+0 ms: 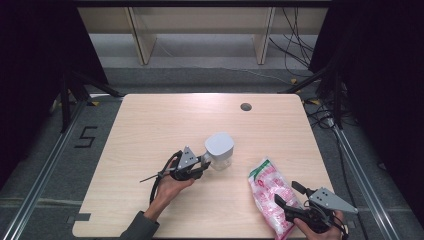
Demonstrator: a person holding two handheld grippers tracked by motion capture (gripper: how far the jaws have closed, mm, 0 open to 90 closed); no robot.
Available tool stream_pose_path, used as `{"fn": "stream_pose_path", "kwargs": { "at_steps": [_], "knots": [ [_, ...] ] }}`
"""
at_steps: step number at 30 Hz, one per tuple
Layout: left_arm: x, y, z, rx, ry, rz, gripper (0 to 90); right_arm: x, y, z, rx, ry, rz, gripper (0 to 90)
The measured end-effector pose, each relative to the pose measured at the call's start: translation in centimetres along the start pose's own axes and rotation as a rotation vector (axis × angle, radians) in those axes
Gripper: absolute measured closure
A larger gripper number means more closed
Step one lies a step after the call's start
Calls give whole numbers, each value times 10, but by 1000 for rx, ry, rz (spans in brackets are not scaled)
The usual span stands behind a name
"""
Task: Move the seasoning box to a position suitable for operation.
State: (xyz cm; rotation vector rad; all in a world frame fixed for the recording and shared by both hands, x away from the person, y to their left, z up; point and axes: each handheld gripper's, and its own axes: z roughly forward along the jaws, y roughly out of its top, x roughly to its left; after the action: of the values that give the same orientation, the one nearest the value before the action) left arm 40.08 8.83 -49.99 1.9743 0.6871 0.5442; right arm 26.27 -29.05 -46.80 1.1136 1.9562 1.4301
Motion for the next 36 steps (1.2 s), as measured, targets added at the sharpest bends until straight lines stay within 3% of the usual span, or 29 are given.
{"fn": "stream_pose_path", "kwargs": {
  "at_steps": [1,2,8,14,15,18,19,23,25,26,27,29,31,32,33,35,36],
  "knots": [
    [0,0,0,0,0,0,665,0,0,0,0,0,0,239],
    [3,3,2,27,46,20,662,0,-1,1,-8,0,-9,240],
    [19,3,12,-9,52,-31,681,0,0,0,11,-4,-21,241],
    [25,3,15,-14,81,-20,690,2,-1,1,18,10,-2,242],
    [24,2,15,-22,76,-26,691,2,-1,3,1,23,7,242],
    [25,2,13,-32,49,-40,695,2,-1,2,15,16,2,242],
    [25,0,12,-40,10,-62,694,2,-1,2,6,14,4,242],
    [24,-3,12,-59,-23,-61,693,2,-1,2,4,24,8,242],
    [19,-4,10,-63,-84,-40,690,2,-1,3,0,26,7,242],
    [19,-4,10,-63,-84,-40,689,2,-1,3,2,24,5,242],
    [15,-3,8,-54,-119,-23,688,1,-1,2,9,18,-7,242],
    [14,-2,7,-50,-141,-15,688,2,-1,2,4,21,5,242],
    [15,0,8,-30,-101,3,688,0,0,1,9,9,-23,242],
    [18,1,8,-24,-58,21,690,1,-1,2,8,19,-4,242],
    [19,1,9,-19,-31,2,695,1,-1,1,23,18,-7,242],
    [21,1,9,-18,-26,-7,702,1,0,1,8,10,-21,242],
    [20,0,8,-27,-24,1,702,1,0,1,13,20,-7,242]
  ]
}}
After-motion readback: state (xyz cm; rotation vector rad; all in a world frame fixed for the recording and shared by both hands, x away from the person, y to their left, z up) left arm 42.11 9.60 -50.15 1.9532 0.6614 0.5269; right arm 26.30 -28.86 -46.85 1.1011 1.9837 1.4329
